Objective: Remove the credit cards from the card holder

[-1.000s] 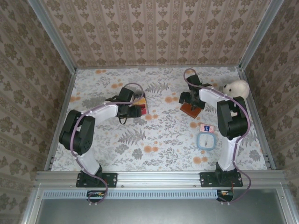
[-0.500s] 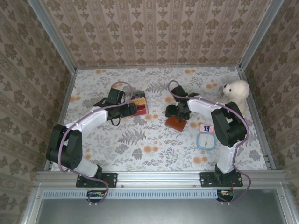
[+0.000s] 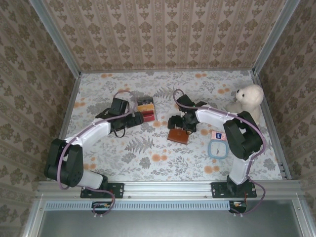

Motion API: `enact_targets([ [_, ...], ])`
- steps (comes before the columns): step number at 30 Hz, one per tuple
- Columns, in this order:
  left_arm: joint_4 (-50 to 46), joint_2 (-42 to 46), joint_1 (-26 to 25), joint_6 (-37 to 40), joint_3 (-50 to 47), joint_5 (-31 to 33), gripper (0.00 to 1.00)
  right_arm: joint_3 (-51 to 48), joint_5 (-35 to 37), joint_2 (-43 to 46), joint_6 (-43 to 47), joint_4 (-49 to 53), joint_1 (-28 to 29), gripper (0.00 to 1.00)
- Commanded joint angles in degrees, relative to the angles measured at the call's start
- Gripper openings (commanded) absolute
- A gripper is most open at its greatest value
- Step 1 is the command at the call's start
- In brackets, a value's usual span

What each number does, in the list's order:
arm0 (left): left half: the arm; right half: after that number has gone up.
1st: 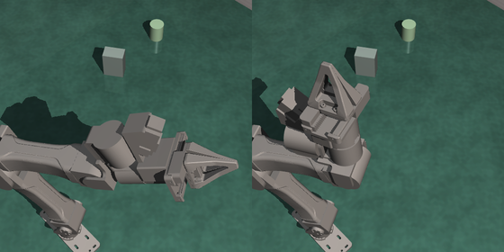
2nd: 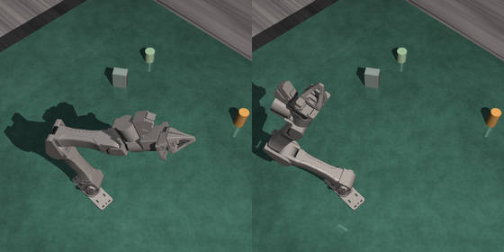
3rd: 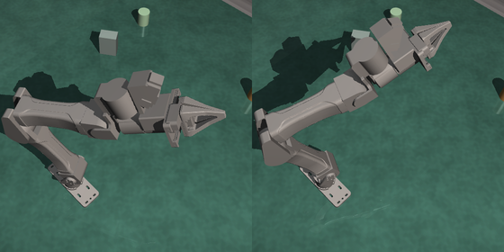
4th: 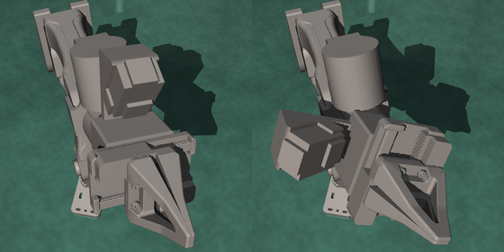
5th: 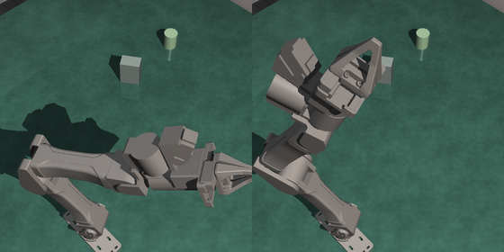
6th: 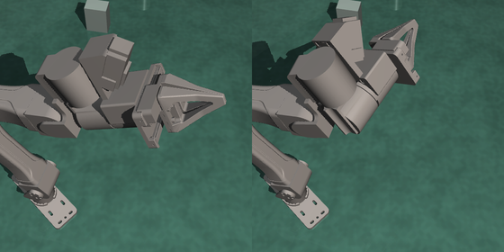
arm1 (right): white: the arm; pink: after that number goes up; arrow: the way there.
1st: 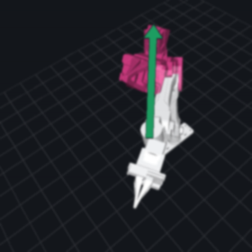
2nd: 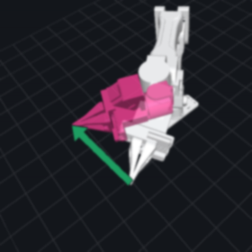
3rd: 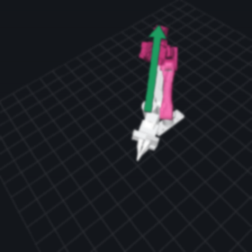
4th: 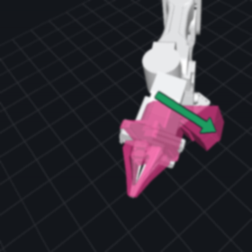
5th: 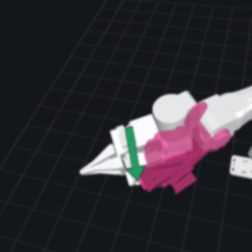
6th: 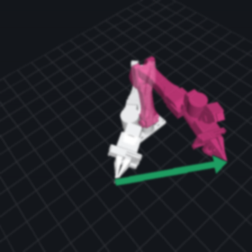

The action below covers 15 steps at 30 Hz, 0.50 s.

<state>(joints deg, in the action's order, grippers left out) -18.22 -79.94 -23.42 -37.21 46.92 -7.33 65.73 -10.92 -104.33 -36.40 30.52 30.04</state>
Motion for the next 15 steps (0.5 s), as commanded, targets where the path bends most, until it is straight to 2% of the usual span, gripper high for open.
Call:
enact_targets([
  [1,3.15,2.35,0.16,-5.02,-2.72,-5.32,1.0,-2.03,-4.67,3.75,-3.41,2.36,2.84,0.9],
  [5,7.6,4.07,0.09,-9.7,-6.71,-10.2,0.97,-3.09,-9.13,4.27,-8.64,-3.11,8.01,0.88],
  [7,10.27,4.19,-0.05,-11.19,-8.28,-13.38,0.93,-2.82,-8.9,3.86,-10.66,-4.95,9.8,0.87],
  [12,16.95,0.73,-0.26,-12.75,-9.27,-23.29,0.74,-2.85,-1.44,4.77,-11.95,-4.76,10.04,0.83],
  [15,18.26,-1.09,-1.52,-13.39,-9.26,-25.23,0.69,-2.35,1.14,5.36,-10.4,-3.45,9.79,0.81],
])
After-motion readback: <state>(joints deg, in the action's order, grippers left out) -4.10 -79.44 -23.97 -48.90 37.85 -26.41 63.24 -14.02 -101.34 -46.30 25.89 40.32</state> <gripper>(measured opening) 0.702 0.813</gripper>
